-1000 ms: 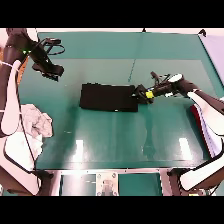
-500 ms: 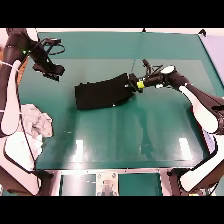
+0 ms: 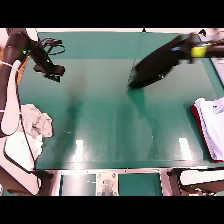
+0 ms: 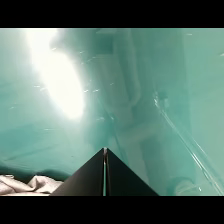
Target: Fold the shirts.
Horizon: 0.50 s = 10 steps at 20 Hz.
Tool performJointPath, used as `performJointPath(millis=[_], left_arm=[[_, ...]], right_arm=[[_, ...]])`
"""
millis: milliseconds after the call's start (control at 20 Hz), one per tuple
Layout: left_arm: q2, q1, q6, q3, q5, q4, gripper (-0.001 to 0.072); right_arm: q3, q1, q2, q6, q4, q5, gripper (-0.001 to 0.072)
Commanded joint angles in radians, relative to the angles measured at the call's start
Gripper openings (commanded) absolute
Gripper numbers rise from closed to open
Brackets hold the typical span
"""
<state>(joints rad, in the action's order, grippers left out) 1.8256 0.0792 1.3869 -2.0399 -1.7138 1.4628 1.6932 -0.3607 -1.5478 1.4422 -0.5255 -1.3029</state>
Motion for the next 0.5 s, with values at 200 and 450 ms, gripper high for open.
performJointPath(millis=[200,450], left_arm=[[0.0,-0.001,0.001,0.0,0.001,-0.052,0.0022],[0.0,-0.001,0.003,0.0,0.003,-0.089,0.0022]], right_arm=[[0.032,-0.626,0.149,0.128,-0.083,-0.179,0.0011],[0.029,-0.898,0.161,0.293,-0.373,-0.435,0.0011]])
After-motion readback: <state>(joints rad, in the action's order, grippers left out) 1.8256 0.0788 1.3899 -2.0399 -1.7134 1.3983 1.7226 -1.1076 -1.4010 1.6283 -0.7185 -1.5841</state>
